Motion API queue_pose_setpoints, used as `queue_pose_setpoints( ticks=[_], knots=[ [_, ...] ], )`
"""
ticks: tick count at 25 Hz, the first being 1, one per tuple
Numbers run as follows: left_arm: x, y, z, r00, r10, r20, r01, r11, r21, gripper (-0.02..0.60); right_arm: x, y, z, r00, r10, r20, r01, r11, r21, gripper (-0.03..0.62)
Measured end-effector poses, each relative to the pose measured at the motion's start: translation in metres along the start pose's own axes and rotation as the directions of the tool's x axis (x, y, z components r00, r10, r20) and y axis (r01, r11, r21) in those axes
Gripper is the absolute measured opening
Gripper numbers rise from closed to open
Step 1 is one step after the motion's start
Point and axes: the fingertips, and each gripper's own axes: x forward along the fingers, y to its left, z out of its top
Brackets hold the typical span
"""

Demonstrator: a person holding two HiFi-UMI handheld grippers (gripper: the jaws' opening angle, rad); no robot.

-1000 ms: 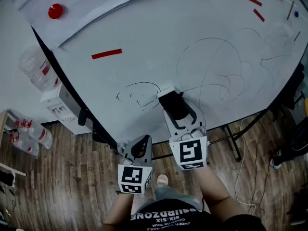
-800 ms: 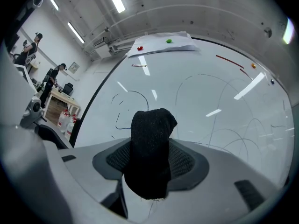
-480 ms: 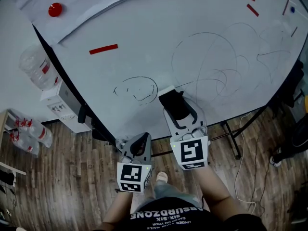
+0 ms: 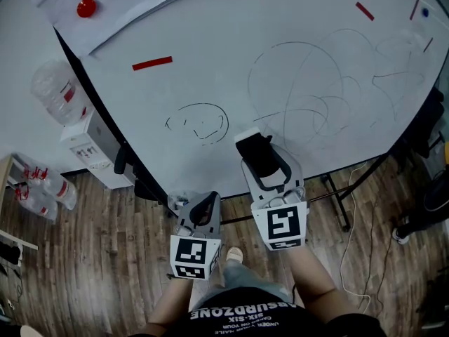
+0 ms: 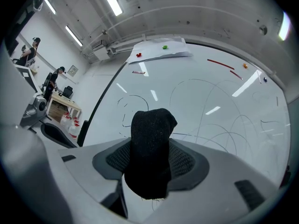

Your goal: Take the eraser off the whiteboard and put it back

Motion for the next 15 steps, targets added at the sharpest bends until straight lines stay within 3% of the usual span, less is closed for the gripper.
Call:
queue_pose_setpoints(
  ticks=[15],
  knots=[
    [-0.012,-0.013,-0.001,1.0,0.006,0.004,-0.006,1.0,-0.001,0.008,-0.03,0.008,-0.017,0.999,0.023,-0.026,-0.021,0.997,0.075,0.229]
  ],
)
